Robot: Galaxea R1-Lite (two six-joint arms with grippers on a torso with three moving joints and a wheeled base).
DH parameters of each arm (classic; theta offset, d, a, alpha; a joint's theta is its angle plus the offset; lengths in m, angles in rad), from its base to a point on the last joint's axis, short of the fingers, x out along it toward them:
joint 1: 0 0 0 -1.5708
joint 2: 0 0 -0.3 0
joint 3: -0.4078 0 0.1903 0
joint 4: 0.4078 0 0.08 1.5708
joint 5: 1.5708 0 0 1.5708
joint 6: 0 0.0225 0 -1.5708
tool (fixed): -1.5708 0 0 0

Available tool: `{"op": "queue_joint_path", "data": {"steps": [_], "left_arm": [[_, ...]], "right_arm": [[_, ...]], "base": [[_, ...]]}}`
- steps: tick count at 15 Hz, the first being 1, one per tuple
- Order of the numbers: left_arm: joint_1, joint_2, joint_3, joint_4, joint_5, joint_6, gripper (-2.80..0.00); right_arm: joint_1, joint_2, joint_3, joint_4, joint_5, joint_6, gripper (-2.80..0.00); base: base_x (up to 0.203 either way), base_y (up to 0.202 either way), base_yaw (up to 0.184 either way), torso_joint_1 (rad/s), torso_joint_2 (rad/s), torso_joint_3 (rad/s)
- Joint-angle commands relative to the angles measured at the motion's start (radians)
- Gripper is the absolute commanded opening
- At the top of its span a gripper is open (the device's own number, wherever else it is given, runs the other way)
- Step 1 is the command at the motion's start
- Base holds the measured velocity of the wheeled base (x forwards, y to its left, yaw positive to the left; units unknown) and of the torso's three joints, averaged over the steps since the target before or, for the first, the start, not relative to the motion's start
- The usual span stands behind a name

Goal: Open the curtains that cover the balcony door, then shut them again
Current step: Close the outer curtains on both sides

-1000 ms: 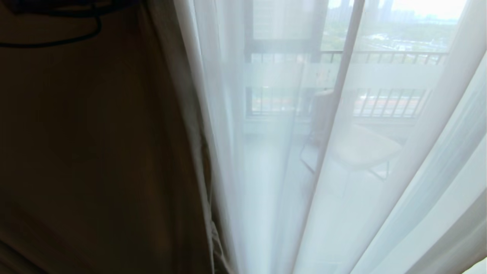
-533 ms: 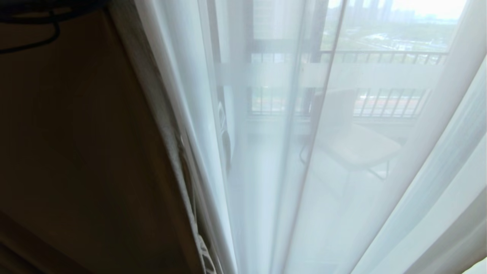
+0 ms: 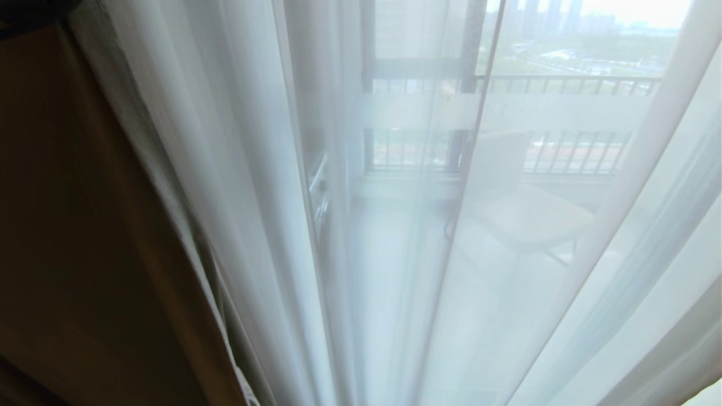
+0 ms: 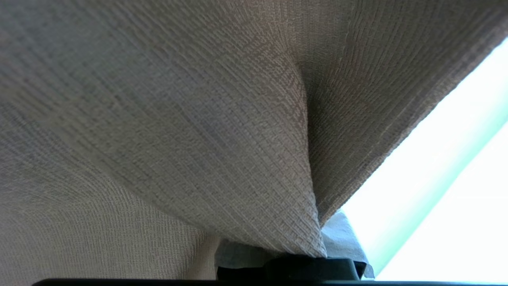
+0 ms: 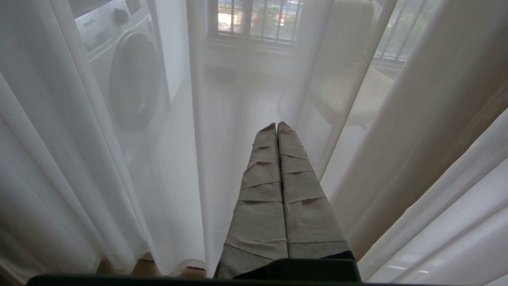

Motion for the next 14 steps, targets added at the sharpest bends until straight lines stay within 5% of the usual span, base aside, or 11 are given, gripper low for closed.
{"op": "queue_joint_path", "data": {"steps": [1, 10, 11, 14], "left_arm": [[0.019, -0.020, 0.018, 0.000, -0.001, -0.001, -2.80], [0.017, -0.023, 0.030, 0.004, -0.004, 0.002, -2.80], [0.016, -0.025, 0.030, 0.003, -0.004, 0.002, 0.00], [0.014, -0.053, 0.057, 0.004, -0.004, 0.001, 0.00]], "right_arm": [[0.000, 0.000, 0.000, 0.000, 0.001, -0.001, -2.80], [0.000, 0.000, 0.000, 0.000, 0.001, -0.001, -2.80], [0.000, 0.000, 0.000, 0.000, 0.001, -0.001, -2.80], [0.000, 0.000, 0.000, 0.000, 0.001, -0.001, -2.80]], "base": [[0.000, 0.000, 0.000, 0.000, 0.00, 0.000], [0.000, 0.000, 0.000, 0.000, 0.00, 0.000], [0.000, 0.000, 0.000, 0.000, 0.00, 0.000], [0.000, 0.000, 0.000, 0.000, 0.00, 0.000]]}}
